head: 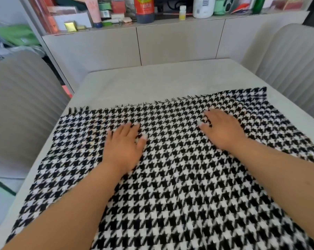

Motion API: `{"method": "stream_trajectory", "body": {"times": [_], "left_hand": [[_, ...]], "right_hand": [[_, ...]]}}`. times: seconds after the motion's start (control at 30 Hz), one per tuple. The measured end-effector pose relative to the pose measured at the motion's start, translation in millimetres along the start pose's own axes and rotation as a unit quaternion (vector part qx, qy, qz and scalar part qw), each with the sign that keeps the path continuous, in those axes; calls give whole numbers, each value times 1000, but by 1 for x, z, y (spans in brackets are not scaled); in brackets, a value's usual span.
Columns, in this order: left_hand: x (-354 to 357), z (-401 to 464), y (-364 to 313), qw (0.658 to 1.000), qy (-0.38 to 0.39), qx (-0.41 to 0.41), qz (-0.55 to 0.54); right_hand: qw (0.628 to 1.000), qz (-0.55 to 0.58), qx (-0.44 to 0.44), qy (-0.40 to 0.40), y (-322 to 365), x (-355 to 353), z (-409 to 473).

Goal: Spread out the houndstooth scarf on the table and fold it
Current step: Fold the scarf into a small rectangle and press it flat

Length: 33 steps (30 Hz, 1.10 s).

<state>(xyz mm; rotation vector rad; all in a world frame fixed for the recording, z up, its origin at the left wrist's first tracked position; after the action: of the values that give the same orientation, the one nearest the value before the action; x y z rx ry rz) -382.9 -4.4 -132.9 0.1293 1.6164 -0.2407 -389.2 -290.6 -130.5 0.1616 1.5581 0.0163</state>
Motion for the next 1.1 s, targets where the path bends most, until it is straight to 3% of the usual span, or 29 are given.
{"method": "stream_trajectory", "body": {"times": [0.17, 0.37, 1.1], "left_hand": [[-8, -1, 12, 998, 48, -36, -17], [-8, -48, -44, 999, 31, 25, -17], [19, -268, -71, 992, 128, 10, 18]], "right_hand": [[995, -28, 70, 67, -21, -6, -7], [999, 4, -11, 50, 45, -12, -67], [993, -32, 30, 109, 29, 0, -303]]}}
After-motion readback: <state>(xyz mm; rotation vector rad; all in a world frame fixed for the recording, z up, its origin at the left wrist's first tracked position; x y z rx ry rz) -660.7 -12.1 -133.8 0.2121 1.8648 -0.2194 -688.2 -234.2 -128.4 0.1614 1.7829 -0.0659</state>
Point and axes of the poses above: each hand's wrist, its own z-axis towards the middle knuckle, its own x-axis out of the palm, y = z × x, the point moved 5 cm from there along z, towards the middle knuckle, and after that the axes turned 1 degree about y, right-handed, at the moved point
